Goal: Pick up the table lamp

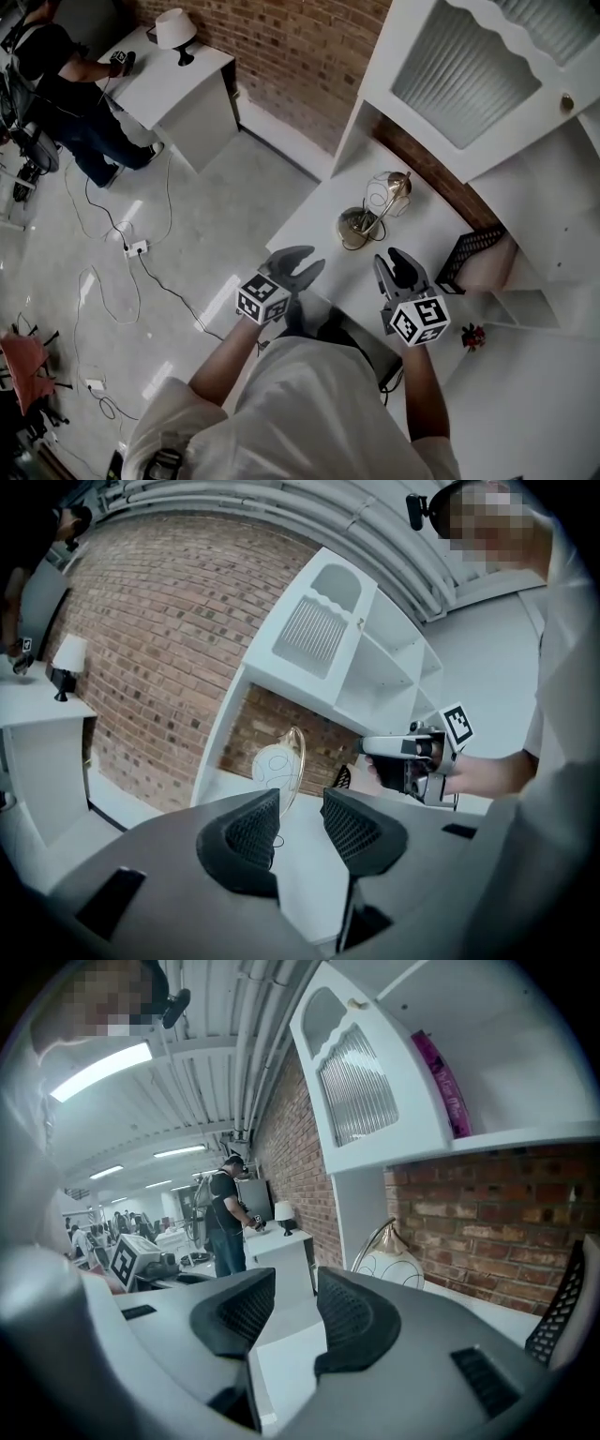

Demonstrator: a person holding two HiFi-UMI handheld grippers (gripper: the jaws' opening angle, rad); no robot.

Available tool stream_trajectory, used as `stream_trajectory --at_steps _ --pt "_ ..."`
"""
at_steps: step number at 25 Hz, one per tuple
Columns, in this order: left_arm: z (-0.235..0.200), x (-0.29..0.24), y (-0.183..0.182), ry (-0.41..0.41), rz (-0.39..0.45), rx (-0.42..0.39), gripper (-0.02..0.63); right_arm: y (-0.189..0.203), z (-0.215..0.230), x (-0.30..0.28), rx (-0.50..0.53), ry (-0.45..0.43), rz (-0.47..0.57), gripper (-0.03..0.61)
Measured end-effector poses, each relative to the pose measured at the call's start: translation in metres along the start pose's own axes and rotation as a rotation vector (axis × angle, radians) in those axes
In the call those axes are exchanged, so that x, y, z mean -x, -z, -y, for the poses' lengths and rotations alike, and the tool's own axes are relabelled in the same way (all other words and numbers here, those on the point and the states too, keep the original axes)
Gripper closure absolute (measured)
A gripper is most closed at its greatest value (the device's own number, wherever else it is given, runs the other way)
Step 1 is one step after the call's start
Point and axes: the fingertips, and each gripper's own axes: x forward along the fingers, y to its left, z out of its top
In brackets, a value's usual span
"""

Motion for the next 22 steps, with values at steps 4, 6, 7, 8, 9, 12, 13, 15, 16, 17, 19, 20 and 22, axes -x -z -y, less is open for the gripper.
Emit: stream_trajectory --at_steps 4,6,7,8,9,12,13,15,16,17,19,20,22 --pt "-0.012 -0.013 0.012 -0.019 -0.010 0.018 0.451 0.011 0.012 -0.016 -0.030 -0.013 -0.021 0.415" --pt "-0.018 -0.019 0.017 -0.034 -0.010 0.031 0.449 0.015 0.020 -0.025 -0.040 -0.019 -0.033 0.409" --pt "-0.021 -0.022 0.019 -0.042 -0.009 0.039 0.449 0.017 0.025 -0.029 -0.045 -0.021 -0.039 0.407" --pt "-0.023 -0.025 0.022 -0.049 -0.009 0.048 0.449 0.019 0.030 -0.033 -0.050 -0.024 -0.045 0.402" --pt "-0.025 -0.028 0.026 -0.055 -0.010 0.058 0.449 0.021 0.035 -0.038 -0.056 -0.028 -0.051 0.399" --pt "-0.030 -0.038 0.037 -0.071 -0.021 0.084 0.446 0.025 0.048 -0.051 -0.082 -0.045 -0.070 0.384" --pt "-0.033 -0.042 0.041 -0.076 -0.026 0.091 0.446 0.025 0.052 -0.056 -0.094 -0.052 -0.074 0.379" --pt "-0.037 -0.050 0.049 -0.082 -0.036 0.109 0.445 0.026 0.058 -0.067 -0.116 -0.068 -0.082 0.374" --pt "-0.039 -0.055 0.054 -0.084 -0.040 0.120 0.445 0.026 0.062 -0.072 -0.124 -0.076 -0.087 0.373" --pt "-0.041 -0.059 0.058 -0.086 -0.043 0.133 0.443 0.027 0.065 -0.078 -0.131 -0.083 -0.091 0.370" --pt "-0.045 -0.069 0.067 -0.091 -0.049 0.156 0.442 0.028 0.071 -0.088 -0.151 -0.100 -0.097 0.365" --pt "-0.048 -0.074 0.072 -0.093 -0.050 0.167 0.442 0.028 0.074 -0.093 -0.162 -0.109 -0.098 0.365" --pt "-0.053 -0.084 0.081 -0.100 -0.054 0.186 0.442 0.027 0.078 -0.102 -0.185 -0.128 -0.096 0.365"
